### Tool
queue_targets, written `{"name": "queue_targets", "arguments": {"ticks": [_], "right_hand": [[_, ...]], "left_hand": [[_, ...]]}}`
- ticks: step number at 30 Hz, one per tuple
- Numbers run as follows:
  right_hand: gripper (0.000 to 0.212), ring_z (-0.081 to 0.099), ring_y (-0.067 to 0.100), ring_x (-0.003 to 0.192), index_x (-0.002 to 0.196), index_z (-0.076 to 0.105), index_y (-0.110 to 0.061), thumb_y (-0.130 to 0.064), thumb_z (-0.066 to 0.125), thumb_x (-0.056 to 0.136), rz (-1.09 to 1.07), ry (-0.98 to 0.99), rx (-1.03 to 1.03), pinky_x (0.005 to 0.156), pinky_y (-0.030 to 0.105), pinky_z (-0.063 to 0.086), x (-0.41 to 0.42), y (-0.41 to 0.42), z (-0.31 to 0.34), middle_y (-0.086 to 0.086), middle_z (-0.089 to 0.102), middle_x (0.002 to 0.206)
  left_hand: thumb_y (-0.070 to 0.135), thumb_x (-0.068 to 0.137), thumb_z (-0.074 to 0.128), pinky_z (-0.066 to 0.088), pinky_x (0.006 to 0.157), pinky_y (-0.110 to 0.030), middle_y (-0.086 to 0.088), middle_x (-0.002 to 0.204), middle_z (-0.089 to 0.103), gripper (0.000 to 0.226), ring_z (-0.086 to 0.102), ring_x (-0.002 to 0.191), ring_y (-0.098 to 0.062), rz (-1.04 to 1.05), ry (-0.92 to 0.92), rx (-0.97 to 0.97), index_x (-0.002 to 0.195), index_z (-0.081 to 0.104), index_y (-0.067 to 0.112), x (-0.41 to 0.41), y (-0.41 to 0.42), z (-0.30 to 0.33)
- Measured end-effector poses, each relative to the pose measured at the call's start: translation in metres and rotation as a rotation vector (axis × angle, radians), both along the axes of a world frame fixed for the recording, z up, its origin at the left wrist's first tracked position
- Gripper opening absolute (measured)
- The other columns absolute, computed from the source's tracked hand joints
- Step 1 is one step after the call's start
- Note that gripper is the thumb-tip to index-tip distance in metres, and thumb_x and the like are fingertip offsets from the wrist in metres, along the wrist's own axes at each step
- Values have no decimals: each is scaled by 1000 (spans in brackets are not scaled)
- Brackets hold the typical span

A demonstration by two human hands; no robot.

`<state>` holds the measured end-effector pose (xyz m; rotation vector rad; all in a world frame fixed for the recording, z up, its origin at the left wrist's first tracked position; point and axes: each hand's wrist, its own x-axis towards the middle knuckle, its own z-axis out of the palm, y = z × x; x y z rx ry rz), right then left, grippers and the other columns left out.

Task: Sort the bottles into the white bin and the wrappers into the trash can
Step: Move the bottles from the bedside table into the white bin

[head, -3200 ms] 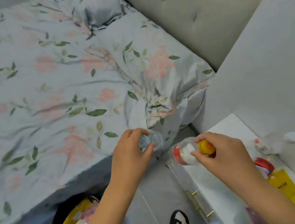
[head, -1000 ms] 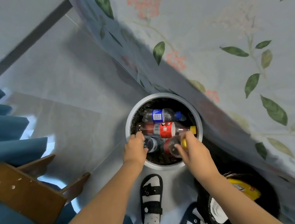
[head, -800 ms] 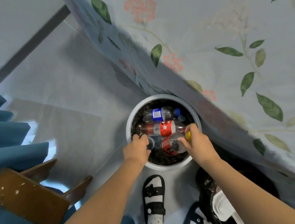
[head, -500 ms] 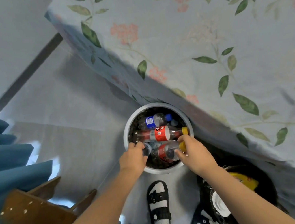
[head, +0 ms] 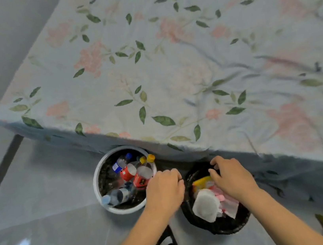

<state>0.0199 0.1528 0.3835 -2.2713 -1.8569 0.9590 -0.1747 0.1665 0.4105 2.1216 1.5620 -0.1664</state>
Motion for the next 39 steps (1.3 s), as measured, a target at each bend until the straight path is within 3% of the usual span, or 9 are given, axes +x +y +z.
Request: {"name": "queue_targets", "arguments": {"ticks": [7, 13, 16, 23, 27, 31, 39], "right_hand": [[19, 54, 22, 93, 90, 58, -21, -37, 47, 92, -251, -145, 52, 66, 33, 44, 212, -145, 74, -3, 65, 86], [29, 52, 23, 85, 99, 55, -22, -43, 60, 80, -629, -319, 146, 68, 33, 41, 369, -305, 143, -7, 51, 71], [33, 51, 24, 89, 102, 55, -22, -44, 61, 79, -836, -396, 178, 71, 35, 42, 418, -384, 169, -4, 55, 76], [30, 49, 29, 98, 106, 58, -17, -30, 64, 79, -1214, -496, 236, 81, 40, 47, 471, -518, 193, 4, 62, 98], [31, 50, 25, 98, 107, 54, -18, -26, 65, 80, -1410, -511, 307, 75, 37, 46, 490, -553, 186, 4, 56, 102], [35, 53, 30, 102, 109, 51, -16, -26, 65, 78, -1532, -329, 214, 79, 39, 48, 499, -564, 152, 9, 55, 109], [63, 51, 33, 113, 120, 45, -9, -45, 70, 74, -1844, -100, 8, 81, 39, 48, 508, -552, 65, 12, 49, 122]], "left_hand": [[48, 91, 42, 47, 81, -37, 4, 98, 67, 35, 58, 99, -22, -370, -61, 37, 110, 58, 23, 232, -64, 63], [59, 88, 42, 42, 83, -36, 2, 101, 65, 47, 56, 104, -22, -756, -106, 55, 116, 57, 25, 426, -160, 108], [55, 89, 44, 44, 85, -37, -1, 110, 61, 44, 56, 108, -23, -915, -153, 31, 116, 58, 24, 501, -217, 117], [50, 87, 53, 45, 85, -33, 1, 133, 48, 49, 54, 113, -17, -1139, -231, -95, 129, 49, 24, 609, -333, 121], [48, 81, 66, 49, 91, -36, -4, 138, 42, 68, 58, 110, -20, -1121, -296, -250, 137, 39, 20, 652, -370, 118], [44, 77, 73, 47, 97, -35, -8, 136, 45, 75, 56, 114, -22, -1071, -393, -290, 137, 40, 14, 706, -387, 126], [42, 68, 81, 35, 91, -20, -6, 140, 42, 89, 46, 125, -18, -1146, -452, -343, 142, 35, 21, 770, -411, 122]]}}
